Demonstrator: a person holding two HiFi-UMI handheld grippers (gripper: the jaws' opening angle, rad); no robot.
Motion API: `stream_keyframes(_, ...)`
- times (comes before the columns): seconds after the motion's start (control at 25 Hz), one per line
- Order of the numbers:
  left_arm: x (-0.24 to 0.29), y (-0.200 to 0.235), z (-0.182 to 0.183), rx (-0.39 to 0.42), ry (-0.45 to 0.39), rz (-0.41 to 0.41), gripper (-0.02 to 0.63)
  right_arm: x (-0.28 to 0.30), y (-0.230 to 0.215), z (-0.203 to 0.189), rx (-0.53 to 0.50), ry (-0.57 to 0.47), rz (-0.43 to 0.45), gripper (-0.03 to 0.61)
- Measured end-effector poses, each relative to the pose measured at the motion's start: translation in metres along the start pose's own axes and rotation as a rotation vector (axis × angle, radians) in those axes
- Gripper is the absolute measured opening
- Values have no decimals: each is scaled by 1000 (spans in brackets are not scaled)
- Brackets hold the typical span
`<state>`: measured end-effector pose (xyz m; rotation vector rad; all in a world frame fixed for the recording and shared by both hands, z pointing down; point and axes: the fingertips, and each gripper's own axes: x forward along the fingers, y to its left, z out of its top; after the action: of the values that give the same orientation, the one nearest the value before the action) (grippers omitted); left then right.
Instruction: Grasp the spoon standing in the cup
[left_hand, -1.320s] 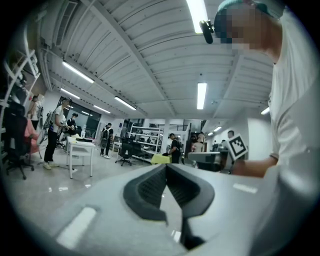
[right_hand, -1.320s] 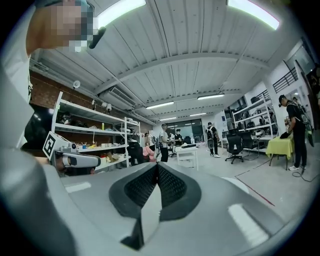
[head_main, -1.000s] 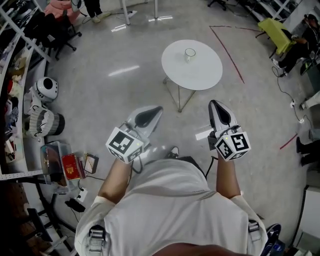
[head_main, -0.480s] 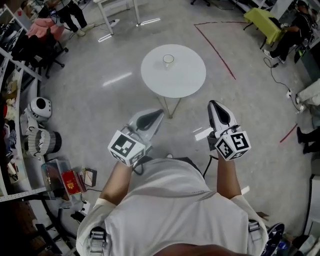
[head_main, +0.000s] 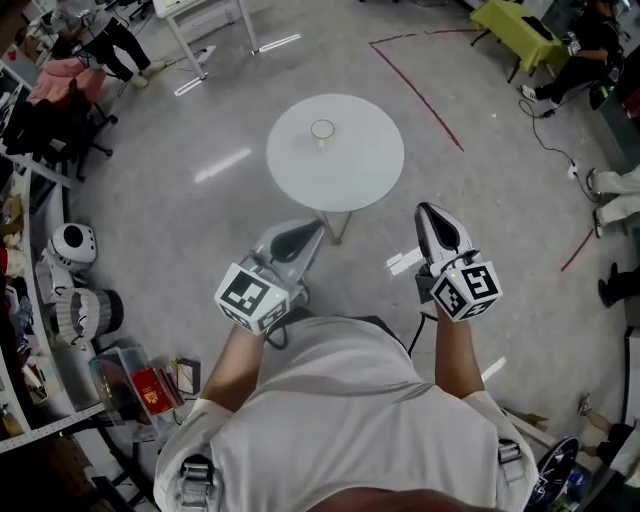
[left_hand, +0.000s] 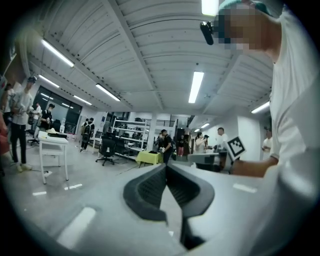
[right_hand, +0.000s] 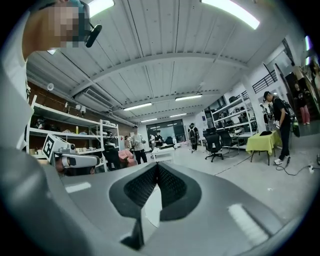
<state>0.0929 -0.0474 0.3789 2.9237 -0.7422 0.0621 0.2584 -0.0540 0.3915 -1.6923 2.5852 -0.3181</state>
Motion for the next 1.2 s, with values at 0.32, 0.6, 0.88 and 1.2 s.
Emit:
stream_keyframes(0.32,23,137,24,-12,-20,-3,2,136,-8,25,-32,16,-1,5)
stream_keyframes(0.6,23,251,34,-28,-24,23,2,253,-8,28,-57,70,6,5)
stream_keyframes(0.88,51,301,28,-66,6,46,2,313,-44,3,-20,207,11,5)
stream_keyframes(1.2,111,315,21,-110,49,134,2,366,-129,-78,103,499,42,85)
